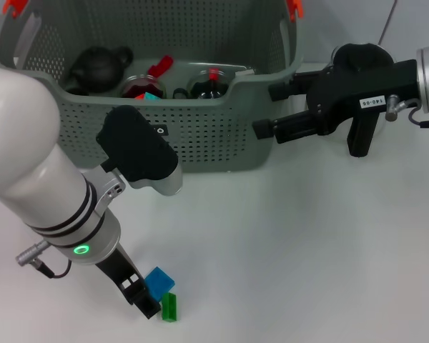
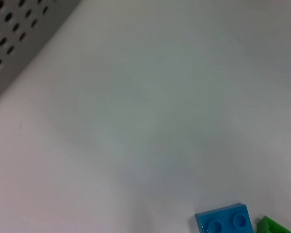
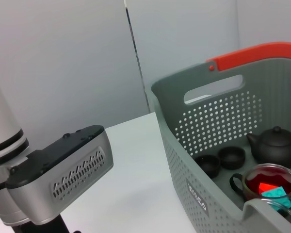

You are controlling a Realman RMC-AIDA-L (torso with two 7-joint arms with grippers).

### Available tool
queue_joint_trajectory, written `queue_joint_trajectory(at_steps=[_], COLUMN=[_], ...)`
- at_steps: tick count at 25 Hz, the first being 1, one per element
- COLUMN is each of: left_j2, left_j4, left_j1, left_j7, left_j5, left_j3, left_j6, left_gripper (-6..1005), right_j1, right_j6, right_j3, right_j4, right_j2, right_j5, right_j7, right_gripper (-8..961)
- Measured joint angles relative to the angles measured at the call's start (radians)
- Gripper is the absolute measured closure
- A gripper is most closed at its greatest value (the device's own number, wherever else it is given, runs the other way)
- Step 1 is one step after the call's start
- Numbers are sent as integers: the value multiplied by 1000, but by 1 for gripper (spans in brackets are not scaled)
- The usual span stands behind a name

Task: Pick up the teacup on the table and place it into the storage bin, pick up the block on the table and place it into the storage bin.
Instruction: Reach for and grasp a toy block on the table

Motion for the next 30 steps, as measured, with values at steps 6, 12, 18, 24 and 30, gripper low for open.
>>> queue_joint_trajectory(at_steps=[6,12,18,24,30], left_j2=[0,0,0,-1,-1], left_j4=[17,14,16,16,2], left_j1=[-4,-12,-24,-36,-37], left_j7=[-4,-5,-8,-28,-30], left_j5=[0,-12,-16,-20,-29], left_j3=[19,24,28,60,64], left_j6=[-11,-12,-10,-13,-13], left_gripper=[49,49,49,49,49], right_j1=[-1,-2,-3,-5,-8], right_j6=[0,-2,-4,-6,-6], right_j3=[0,0,0,0,0], right_j4=[1,2,2,2,2], right_j2=[0,0,0,0,-1], right_j5=[2,2,2,2,2], right_j7=[-5,-5,-5,-8,-8], right_gripper=[26,26,25,25,25])
